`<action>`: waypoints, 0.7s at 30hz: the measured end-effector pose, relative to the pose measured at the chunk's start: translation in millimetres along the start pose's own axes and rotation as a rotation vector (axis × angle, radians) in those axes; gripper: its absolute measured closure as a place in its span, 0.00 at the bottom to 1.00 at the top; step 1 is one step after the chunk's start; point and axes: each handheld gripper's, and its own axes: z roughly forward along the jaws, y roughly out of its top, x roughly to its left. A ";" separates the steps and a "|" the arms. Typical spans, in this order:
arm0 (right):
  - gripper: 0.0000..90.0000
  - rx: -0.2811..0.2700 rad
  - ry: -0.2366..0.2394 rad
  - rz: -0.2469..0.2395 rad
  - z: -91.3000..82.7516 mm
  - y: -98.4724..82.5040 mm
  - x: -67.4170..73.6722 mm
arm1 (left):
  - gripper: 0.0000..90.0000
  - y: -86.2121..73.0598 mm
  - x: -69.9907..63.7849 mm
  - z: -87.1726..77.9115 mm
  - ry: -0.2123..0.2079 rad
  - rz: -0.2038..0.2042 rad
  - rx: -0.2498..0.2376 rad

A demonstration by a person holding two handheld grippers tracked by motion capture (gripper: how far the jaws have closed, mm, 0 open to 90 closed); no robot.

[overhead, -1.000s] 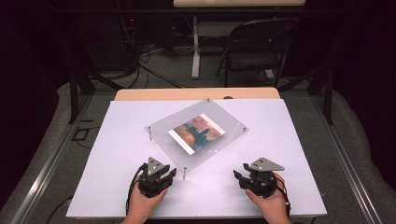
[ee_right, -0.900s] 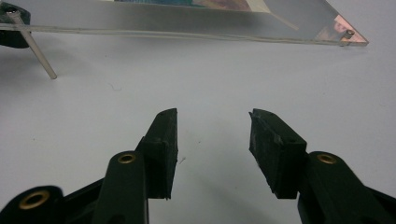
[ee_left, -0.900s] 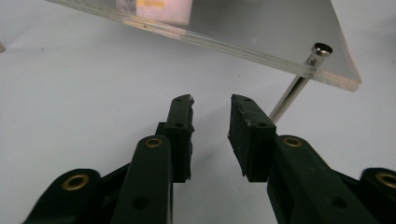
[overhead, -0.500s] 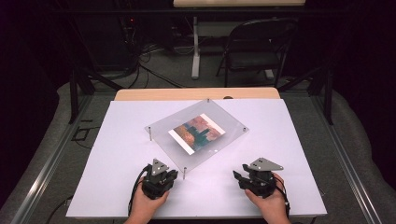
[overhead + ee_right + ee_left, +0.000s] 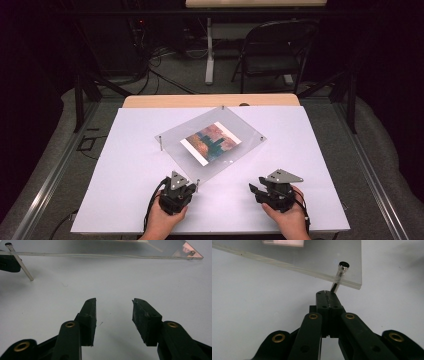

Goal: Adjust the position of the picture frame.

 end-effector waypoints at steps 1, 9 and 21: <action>0.60 0.000 0.000 0.000 0.2 0.0 0.1 | 1.00 0.3 -0.3 -0.1 0.001 0.001 0.001; 0.60 0.001 0.007 -0.003 1.7 0.7 2.2 | 1.00 8.6 -2.0 -3.5 -0.015 -0.032 -0.025; 0.60 -0.012 0.049 -0.021 0.4 1.6 10.6 | 1.00 28.1 -31.2 8.5 -0.106 0.008 0.009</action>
